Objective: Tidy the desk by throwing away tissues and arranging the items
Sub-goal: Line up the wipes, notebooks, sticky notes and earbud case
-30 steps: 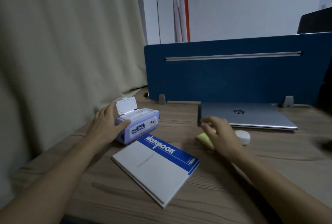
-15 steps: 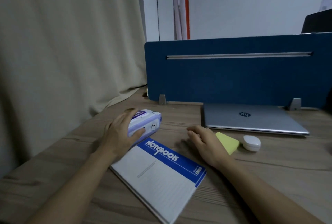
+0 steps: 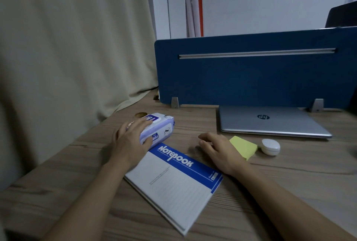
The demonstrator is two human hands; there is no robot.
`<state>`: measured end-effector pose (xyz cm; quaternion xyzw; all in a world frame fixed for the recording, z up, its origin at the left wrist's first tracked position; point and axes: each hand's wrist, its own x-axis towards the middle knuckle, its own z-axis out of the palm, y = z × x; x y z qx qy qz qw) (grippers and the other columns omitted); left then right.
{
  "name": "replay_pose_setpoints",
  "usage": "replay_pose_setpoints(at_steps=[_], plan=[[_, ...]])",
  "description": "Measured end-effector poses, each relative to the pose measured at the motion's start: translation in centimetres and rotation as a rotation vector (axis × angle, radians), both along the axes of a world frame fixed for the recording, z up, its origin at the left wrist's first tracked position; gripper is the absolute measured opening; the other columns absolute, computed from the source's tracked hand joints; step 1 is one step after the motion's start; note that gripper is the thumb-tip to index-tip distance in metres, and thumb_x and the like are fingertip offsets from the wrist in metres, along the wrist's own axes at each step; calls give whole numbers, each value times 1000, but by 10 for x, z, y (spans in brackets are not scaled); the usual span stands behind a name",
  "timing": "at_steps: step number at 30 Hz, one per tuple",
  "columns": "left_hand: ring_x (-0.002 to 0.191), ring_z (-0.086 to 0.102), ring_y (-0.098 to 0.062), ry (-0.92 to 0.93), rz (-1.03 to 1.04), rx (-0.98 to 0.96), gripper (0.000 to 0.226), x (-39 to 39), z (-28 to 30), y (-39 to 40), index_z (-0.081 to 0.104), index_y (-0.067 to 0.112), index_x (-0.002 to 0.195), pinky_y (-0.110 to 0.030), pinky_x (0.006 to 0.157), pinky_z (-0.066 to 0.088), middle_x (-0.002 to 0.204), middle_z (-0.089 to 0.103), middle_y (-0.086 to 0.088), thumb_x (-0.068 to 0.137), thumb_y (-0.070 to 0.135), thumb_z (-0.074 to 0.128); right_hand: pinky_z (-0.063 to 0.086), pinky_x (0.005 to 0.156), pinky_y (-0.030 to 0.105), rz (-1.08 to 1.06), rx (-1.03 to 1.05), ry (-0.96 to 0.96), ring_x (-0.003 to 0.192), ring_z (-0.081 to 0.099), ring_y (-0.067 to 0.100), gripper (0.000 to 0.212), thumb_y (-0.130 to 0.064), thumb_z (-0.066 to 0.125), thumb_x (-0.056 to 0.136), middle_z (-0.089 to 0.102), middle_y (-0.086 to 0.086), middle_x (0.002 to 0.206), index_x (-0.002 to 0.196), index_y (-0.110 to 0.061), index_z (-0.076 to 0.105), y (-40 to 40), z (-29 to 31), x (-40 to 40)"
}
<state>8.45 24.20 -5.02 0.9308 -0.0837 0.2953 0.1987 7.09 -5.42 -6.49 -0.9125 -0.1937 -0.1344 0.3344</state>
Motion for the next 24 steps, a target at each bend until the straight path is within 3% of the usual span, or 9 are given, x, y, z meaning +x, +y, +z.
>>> replay_pose_setpoints(at_steps=[3, 6, 8, 12, 16, 20, 24], plan=[[133, 41, -31, 33, -53, -92, 58, -8, -3, 9, 47, 27, 139, -51, 110, 34, 148, 46, 1, 84, 22, 64, 45, 93, 33, 8, 10, -10, 110, 50, 7, 36, -52, 39, 96, 60, -9, 121, 122, -32, 55, -3, 0, -4], [138, 35, -31, 138, -60, -91, 71, -14, -3, 27, 40, 33, 145, -46, 115, 30, 152, 36, -1, 81, 16, 67, 46, 92, 33, -1, 23, -7, 110, 51, 7, 39, -54, 39, 94, 61, -10, 119, 124, -33, 54, -10, -1, -8], [139, 32, -29, 197, -66, -88, 76, -16, -2, 37, 38, 45, 144, -43, 115, 28, 153, 31, 1, 80, 25, 73, 46, 90, 31, -27, 0, -10, 108, 50, 7, 38, -54, 40, 93, 61, -12, 116, 124, -35, 53, -15, -2, -7], [142, 29, -24, 280, -130, -170, 80, -13, -2, 38, 30, 66, 137, -53, 113, 35, 153, 24, 7, 77, 44, 78, 41, 85, 28, -133, -81, -45, 108, 47, 10, 34, -45, 45, 95, 63, -9, 114, 125, -32, 52, -28, -3, 1], [144, 27, -24, 255, -75, -156, 77, 2, -6, 21, 26, 59, 143, -52, 111, 37, 158, 18, 12, 83, 46, 73, 43, 94, 38, -293, -288, -185, 113, 53, 16, 30, -40, 44, 94, 65, -6, 119, 120, -29, 56, -30, -3, 4], [142, 29, -32, 283, -44, -124, 75, 28, 0, 0, 22, 52, 149, -59, 107, 40, 162, 11, 9, 88, 48, 66, 40, 90, 41, -294, -523, -391, 96, 58, 18, 22, -41, 45, 92, 68, -7, 99, 99, -29, 62, -19, 2, 6], [144, 26, -35, 340, -14, -87, 77, 63, 6, -19, 14, 50, 151, -60, 108, 37, 163, 8, 4, 90, 49, 62, 39, 88, 44, -356, -584, -442, 91, 58, 21, 20, -38, 47, 90, 68, -5, 91, 92, -26, 63, -27, 8, 17]])
